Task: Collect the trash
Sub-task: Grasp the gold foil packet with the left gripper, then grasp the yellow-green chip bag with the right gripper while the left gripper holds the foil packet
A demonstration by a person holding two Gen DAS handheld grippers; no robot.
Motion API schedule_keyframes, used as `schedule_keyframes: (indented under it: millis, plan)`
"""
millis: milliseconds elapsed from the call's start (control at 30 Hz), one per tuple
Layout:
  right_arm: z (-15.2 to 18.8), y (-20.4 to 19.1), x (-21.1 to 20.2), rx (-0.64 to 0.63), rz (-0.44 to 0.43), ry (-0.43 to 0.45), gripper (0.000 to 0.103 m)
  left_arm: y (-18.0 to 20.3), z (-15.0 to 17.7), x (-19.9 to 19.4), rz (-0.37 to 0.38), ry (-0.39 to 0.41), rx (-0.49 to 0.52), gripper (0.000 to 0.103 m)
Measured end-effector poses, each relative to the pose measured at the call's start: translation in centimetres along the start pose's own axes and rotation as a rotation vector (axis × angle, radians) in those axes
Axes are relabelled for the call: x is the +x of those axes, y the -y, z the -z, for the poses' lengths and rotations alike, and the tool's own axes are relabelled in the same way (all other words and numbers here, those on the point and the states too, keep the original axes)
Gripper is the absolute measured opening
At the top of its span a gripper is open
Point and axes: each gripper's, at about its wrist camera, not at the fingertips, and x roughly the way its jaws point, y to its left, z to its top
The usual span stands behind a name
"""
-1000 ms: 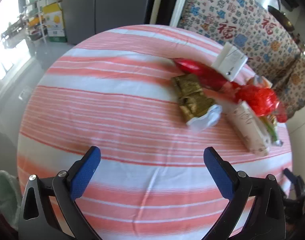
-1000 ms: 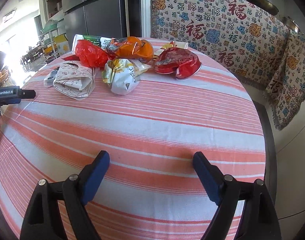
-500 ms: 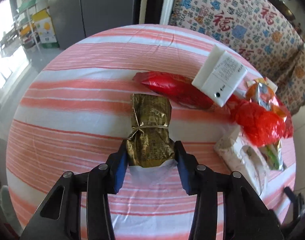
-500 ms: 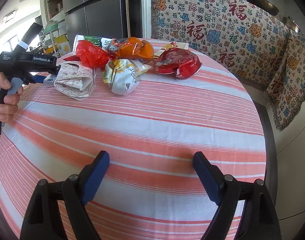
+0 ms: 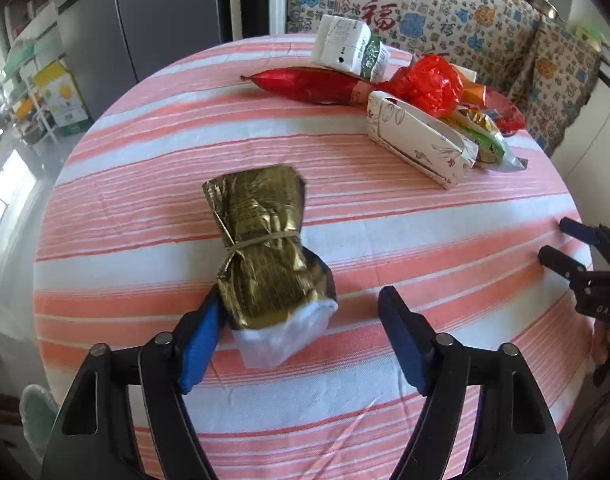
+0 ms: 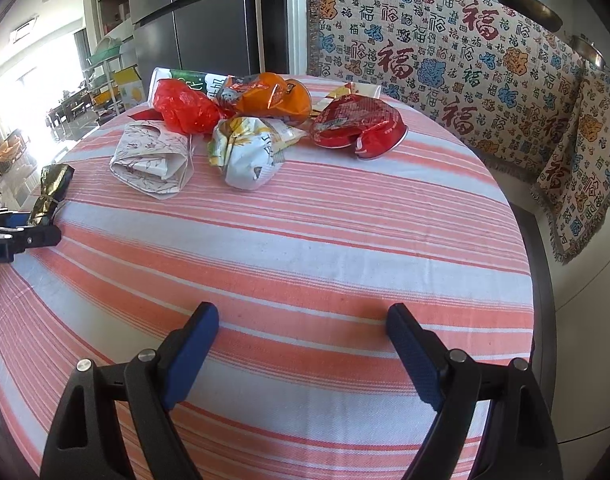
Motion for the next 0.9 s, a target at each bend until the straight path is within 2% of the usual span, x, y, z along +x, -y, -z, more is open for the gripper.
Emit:
schedule_keyframes:
  millis: [67,167,400,467,500,533,567,633,700,833,900]
  plan:
    - [-0.6,0.1,0.2,0.000,-0.022,-0.016,0.089,0.4,-0.1,0.4,-0.029,0.021,0.023,0.086]
    - [-2.2,0.5,0.4,0.059,-0.094,0.006,0.089,0.6,0.1,0.8,-0.041,0.059,0.019,0.095]
    - [-7.9,-1.0,3.1,0.105,-0.170,0.045,0.088,0.2,0.3,1.2,-0.046,0.070,0.007,0.099]
    - [-8.7,-0.8,4.2,0.141,-0.171,0.030,0.085,0.0,0.4,1.1,-0.042,0.070,0.005,0.099]
    - [-8.8,-0.6,4.7,0.151,-0.197,0.010,0.069,0.0,0.5,1.0,-0.043,0.070,0.005,0.099]
    - [-8.7,-0.6,5.1,0.154,-0.223,-0.013,0.044,0.0,0.5,0.9,-0.043,0.070,0.006,0.099]
    - [-8.5,-0.5,4.9,0.159,-0.237,-0.016,0.041,0.3,0.6,1.0,-0.045,0.070,0.006,0.099]
    - [-7.7,-0.6,3.9,0.150,-0.204,-0.004,0.034,0.3,0.6,0.9,-0.048,0.068,0.008,0.100]
    - [-6.5,-0.7,2.1,0.145,-0.175,0.008,0.032,0.2,0.7,0.9,-0.055,0.067,0.005,0.101]
    - [-2.7,-0.7,-1.8,0.167,-0.052,0.014,0.032,0.2,0.7,0.9,-0.062,0.064,-0.001,0.102]
    - [-0.6,-1.0,-2.8,0.181,-0.047,0.000,0.033,0.1,0.8,0.8,-0.062,0.061,-0.002,0.102]
